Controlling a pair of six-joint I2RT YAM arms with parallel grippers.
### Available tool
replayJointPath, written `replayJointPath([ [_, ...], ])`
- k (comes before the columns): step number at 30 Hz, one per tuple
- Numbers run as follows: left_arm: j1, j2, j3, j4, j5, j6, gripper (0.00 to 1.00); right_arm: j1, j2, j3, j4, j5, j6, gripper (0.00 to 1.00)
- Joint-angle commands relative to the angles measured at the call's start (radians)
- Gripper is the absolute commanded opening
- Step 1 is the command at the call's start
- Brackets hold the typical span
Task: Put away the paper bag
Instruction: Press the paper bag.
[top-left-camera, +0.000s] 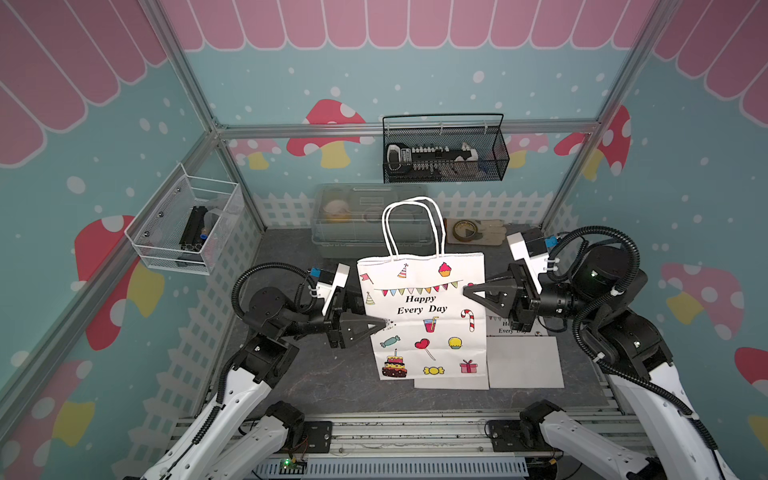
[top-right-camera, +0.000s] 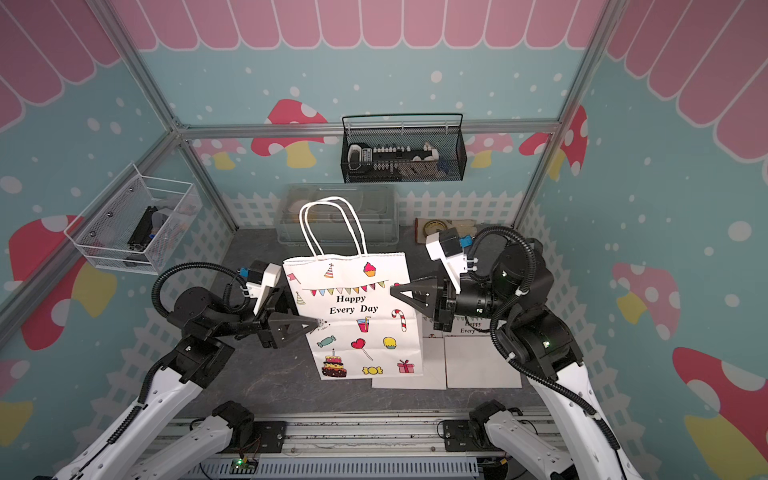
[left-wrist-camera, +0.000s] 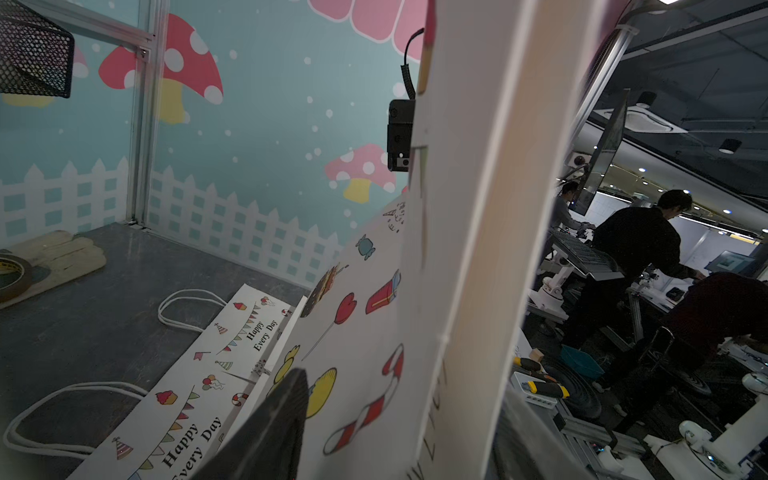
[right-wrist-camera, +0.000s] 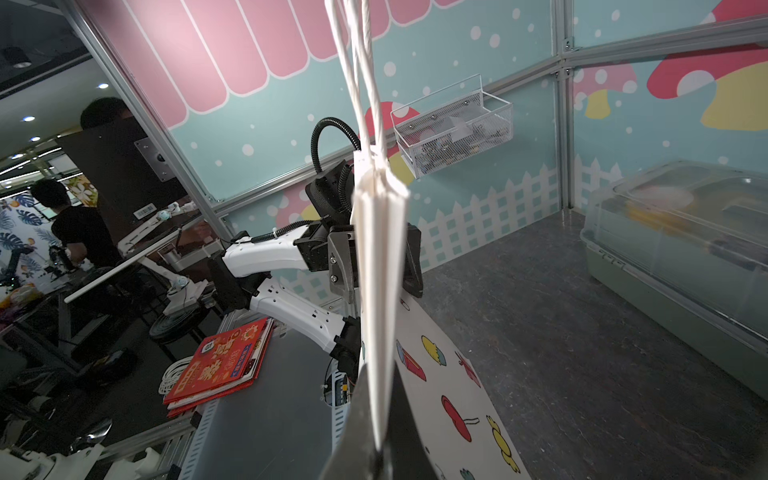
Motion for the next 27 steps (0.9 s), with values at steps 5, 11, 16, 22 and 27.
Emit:
replayJointPath([
  [5, 0.004, -0.028, 0.001, -0.010, 0.034, 0.015, 0.51, -0.039, 0.072, 0.035, 0.034, -0.106, 0.015, 0.00],
  [11, 0.004, -0.039, 0.010, -0.062, 0.016, 0.048, 0.41, -0.047, 0.111, 0.066, 0.037, -0.097, 0.034, 0.00],
  [16, 0.004, -0.039, 0.027, -0.133, -0.008, 0.092, 0.33, -0.049, 0.113, 0.074, 0.036, -0.057, 0.045, 0.00],
  [22, 0.004, -0.016, 0.035, -0.140, -0.020, 0.092, 0.30, -0.049, 0.094, 0.076, 0.046, 0.031, 0.081, 0.00],
  [27, 0.004, 0.010, 0.038, -0.140, -0.039, 0.087, 0.20, -0.049, 0.070, 0.059, 0.053, 0.057, 0.095, 0.00],
])
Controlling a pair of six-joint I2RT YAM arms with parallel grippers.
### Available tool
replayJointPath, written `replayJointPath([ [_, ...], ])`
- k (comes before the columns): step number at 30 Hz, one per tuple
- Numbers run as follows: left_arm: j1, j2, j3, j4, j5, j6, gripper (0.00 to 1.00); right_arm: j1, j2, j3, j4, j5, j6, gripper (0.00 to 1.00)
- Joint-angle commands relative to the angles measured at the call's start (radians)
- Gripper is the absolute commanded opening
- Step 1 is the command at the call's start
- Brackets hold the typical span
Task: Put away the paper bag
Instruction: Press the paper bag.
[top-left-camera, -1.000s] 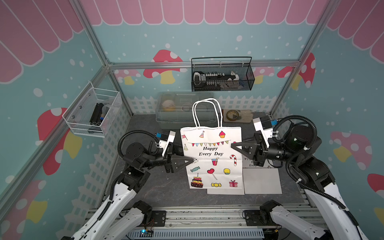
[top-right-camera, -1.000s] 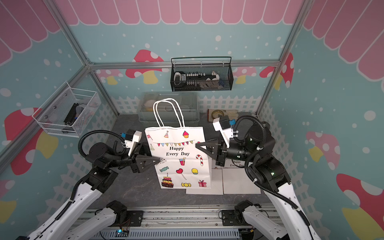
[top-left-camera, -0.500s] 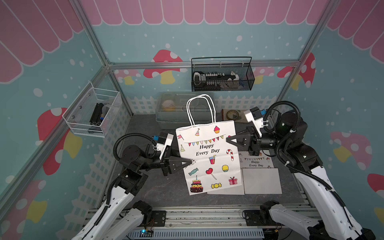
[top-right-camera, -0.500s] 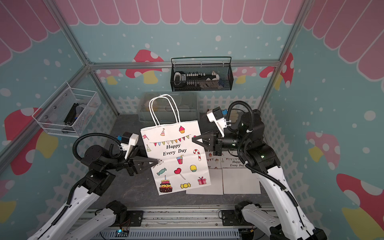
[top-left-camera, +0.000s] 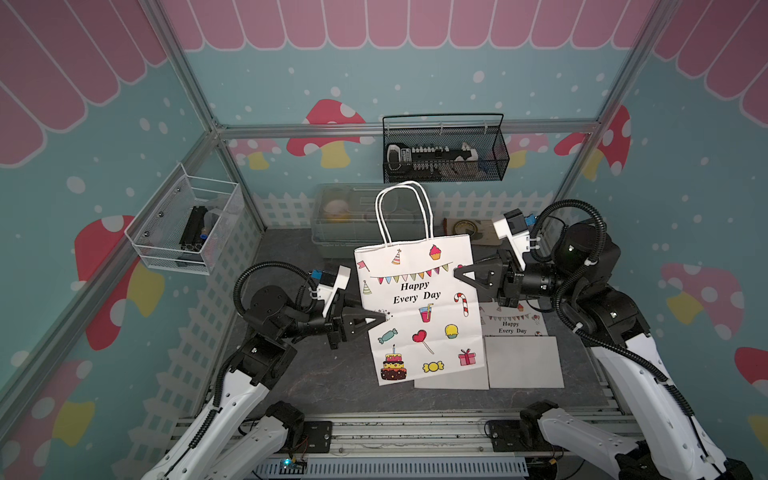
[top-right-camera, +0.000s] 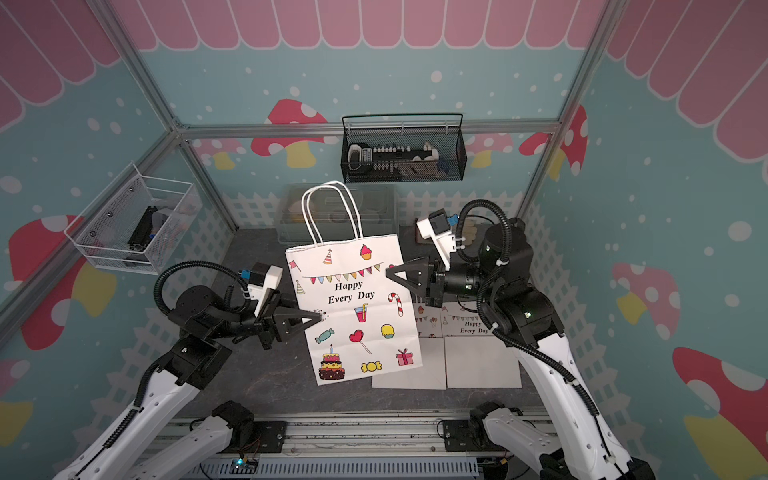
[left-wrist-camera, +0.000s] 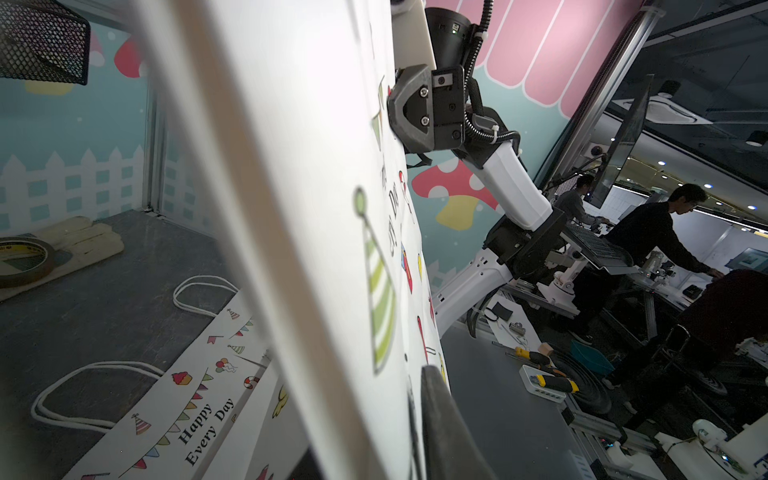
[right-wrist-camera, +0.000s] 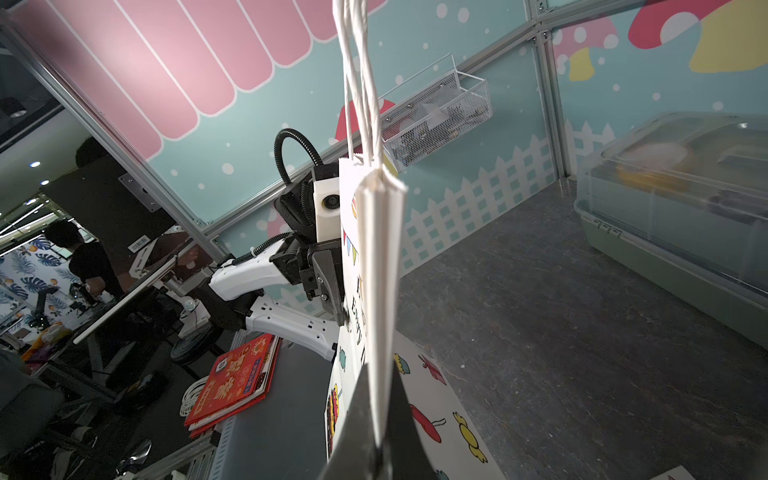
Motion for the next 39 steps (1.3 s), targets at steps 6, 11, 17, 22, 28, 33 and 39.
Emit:
replayJointPath([
  [6, 0.004, 0.019, 0.027, -0.018, -0.039, 0.011, 0.02, -0.010, -0.043, -0.020, 0.035, 0.038, 0.003, 0.01],
  [11, 0.009, 0.025, 0.024, 0.029, -0.030, -0.009, 0.00, -0.010, -0.033, -0.021, 0.007, 0.037, -0.003, 0.19],
  [17, 0.045, 0.134, 0.029, 0.238, 0.080, -0.208, 0.00, -0.011, -0.053, -0.033, -0.015, 0.014, -0.018, 0.50],
  [22, 0.078, 0.184, 0.063, 0.182, 0.156, -0.241, 0.00, -0.010, -0.085, -0.125, 0.063, -0.013, 0.032, 0.63],
  [28, 0.090, 0.205, 0.160, 0.048, 0.215, -0.238, 0.00, -0.008, -0.110, -0.223, 0.104, -0.048, 0.064, 0.65],
  [33, 0.099, 0.235, 0.229, -0.029, 0.228, -0.239, 0.00, -0.008, -0.135, -0.244, 0.082, -0.055, 0.056, 0.59],
  [39, 0.109, 0.273, 0.257, -0.062, 0.224, -0.245, 0.04, -0.008, -0.145, -0.254, 0.118, -0.065, 0.089, 0.34],
])
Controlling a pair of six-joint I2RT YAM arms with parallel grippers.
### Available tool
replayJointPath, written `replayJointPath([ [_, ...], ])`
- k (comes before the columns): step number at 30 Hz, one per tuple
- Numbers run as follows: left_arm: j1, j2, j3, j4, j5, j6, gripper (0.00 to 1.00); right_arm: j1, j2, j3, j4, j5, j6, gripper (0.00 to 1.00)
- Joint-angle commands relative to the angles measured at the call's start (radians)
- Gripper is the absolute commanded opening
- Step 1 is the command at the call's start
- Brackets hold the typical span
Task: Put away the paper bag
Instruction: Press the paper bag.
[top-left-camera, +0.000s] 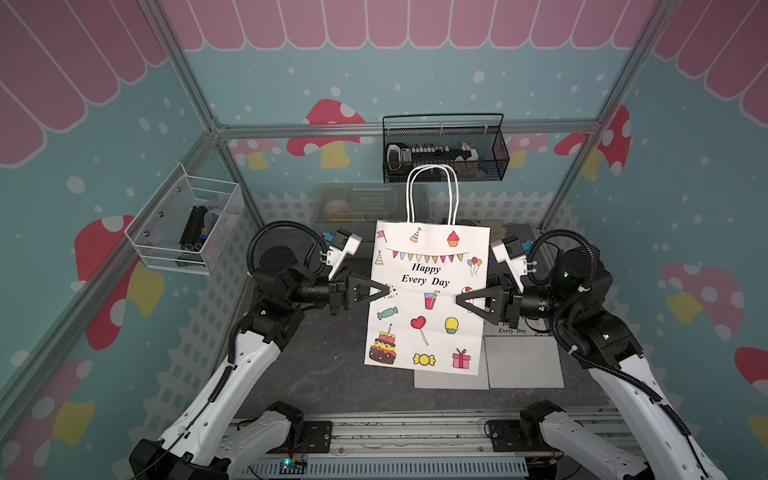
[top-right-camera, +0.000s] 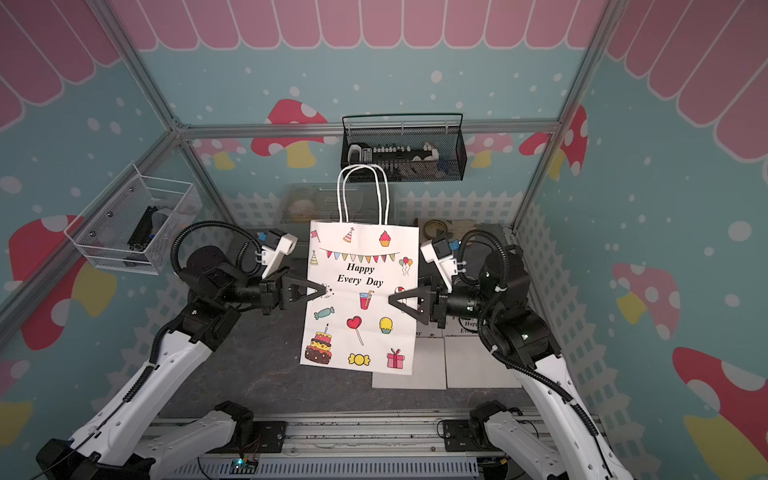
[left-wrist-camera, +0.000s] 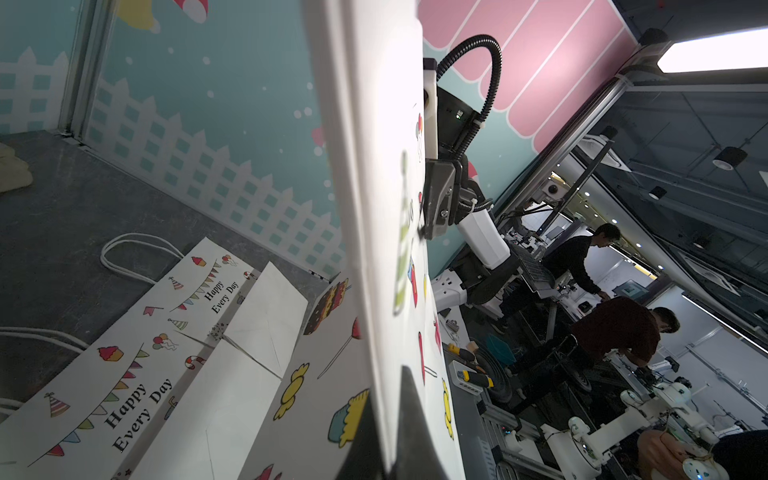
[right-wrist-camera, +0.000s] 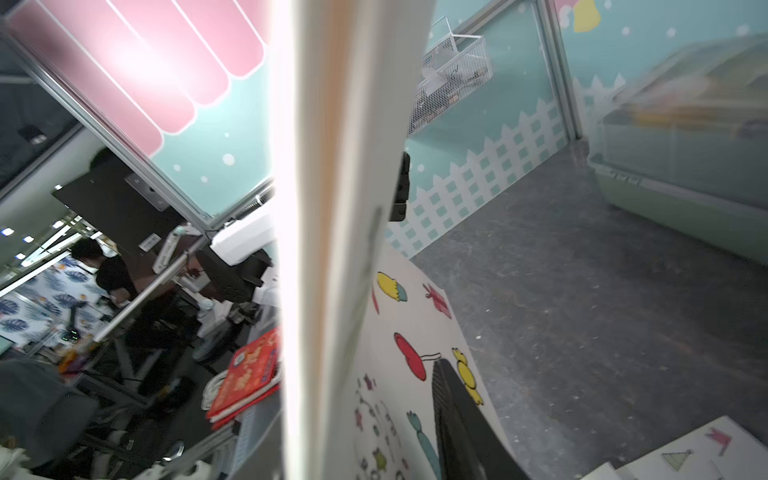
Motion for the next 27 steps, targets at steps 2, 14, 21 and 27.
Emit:
replayJointPath([
  [2, 0.013, 0.030, 0.031, -0.037, 0.004, -0.024, 0.08, -0.002, 0.000, -0.006, 0.047, -0.037, 0.031, 0.24],
  [14, 0.013, 0.022, 0.064, -0.149, 0.004, 0.009, 0.57, -0.002, 0.005, 0.034, 0.046, -0.017, 0.055, 0.00],
  [21, 0.013, 0.004, 0.044, -0.149, 0.008, 0.010, 0.63, -0.002, 0.035, 0.029, 0.154, -0.051, 0.153, 0.00],
  [27, 0.009, 0.009, 0.053, -0.149, 0.003, 0.004, 0.37, 0.002, 0.048, 0.060, 0.176, -0.058, 0.189, 0.00],
])
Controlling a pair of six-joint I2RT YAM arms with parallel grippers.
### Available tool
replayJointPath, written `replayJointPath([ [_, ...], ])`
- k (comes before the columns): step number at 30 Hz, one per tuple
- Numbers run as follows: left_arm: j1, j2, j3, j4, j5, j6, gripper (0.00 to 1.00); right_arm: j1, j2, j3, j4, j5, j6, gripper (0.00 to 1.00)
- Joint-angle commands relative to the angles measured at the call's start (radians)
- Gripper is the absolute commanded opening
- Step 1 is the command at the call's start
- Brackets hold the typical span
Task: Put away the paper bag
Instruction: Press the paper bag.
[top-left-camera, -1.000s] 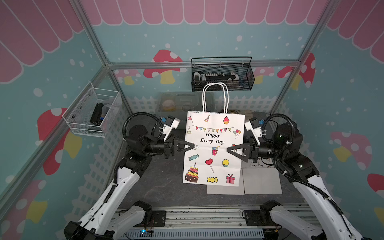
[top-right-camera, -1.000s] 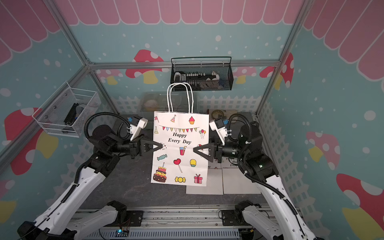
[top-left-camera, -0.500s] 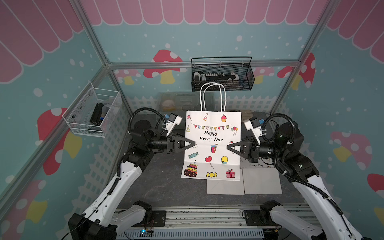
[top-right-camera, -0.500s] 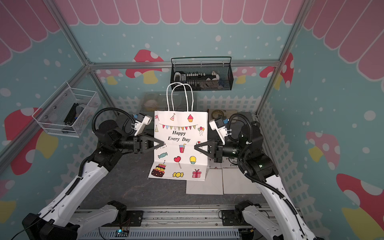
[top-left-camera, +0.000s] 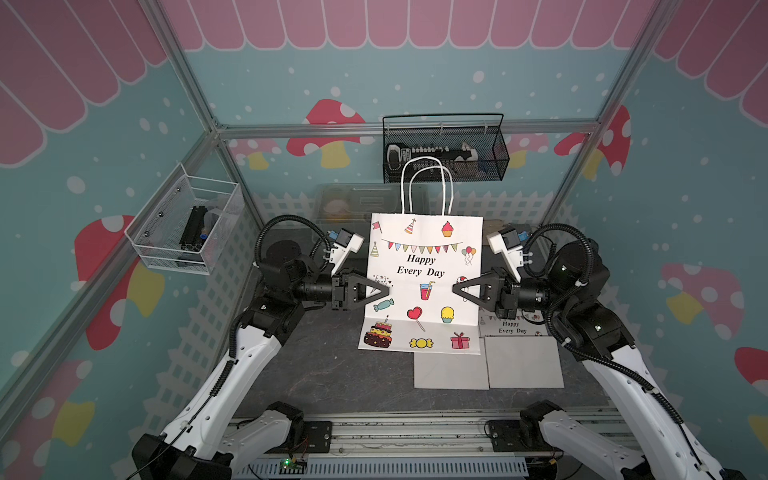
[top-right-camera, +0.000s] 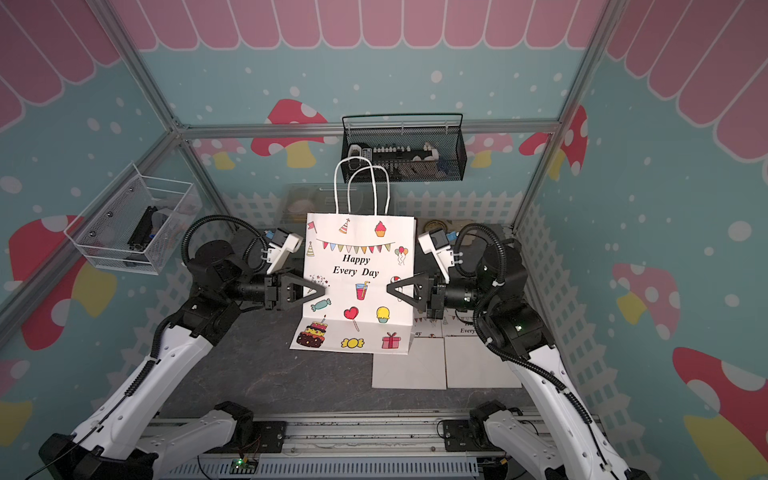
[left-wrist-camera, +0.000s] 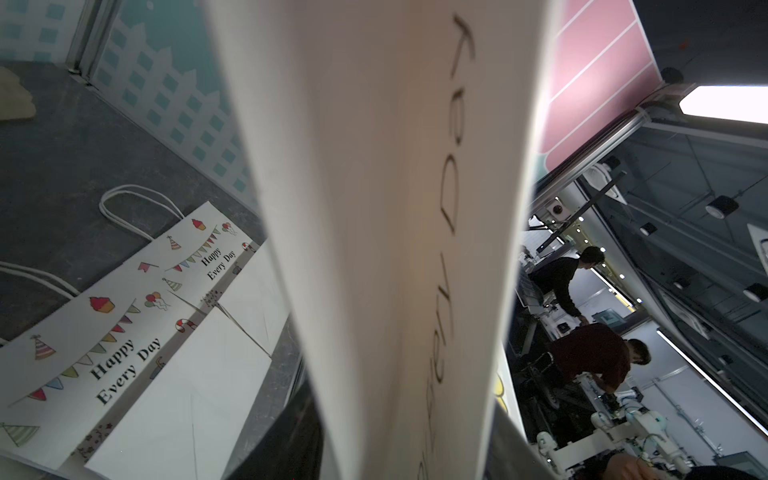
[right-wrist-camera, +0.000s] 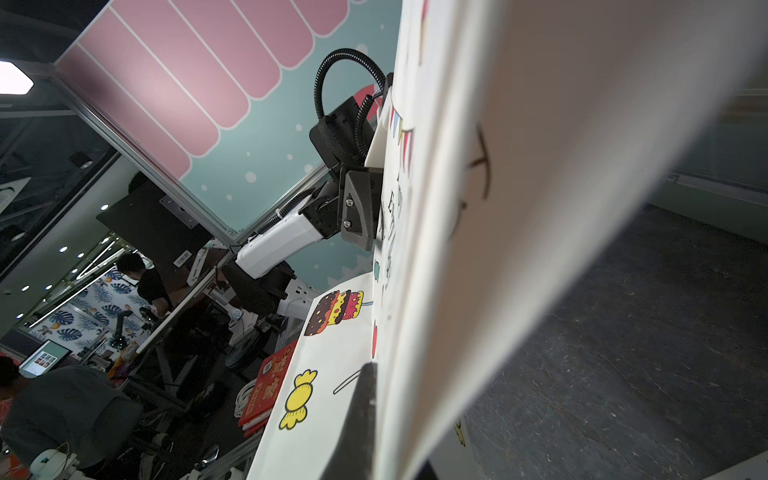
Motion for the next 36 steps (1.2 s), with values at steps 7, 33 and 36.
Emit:
replayJointPath([
  [7, 0.003, 0.028, 0.035, -0.010, 0.016, 0.002, 0.00, 0.007, -0.063, -0.023, 0.092, 0.011, 0.056, 0.16],
  [33, 0.098, 0.102, 0.123, -0.038, 0.162, -0.033, 0.00, -0.035, -0.137, -0.102, -0.044, -0.040, -0.120, 0.60],
  [36, 0.099, 0.102, 0.134, -0.038, 0.157, -0.039, 0.00, -0.034, -0.133, -0.114, -0.011, -0.040, -0.099, 0.50],
])
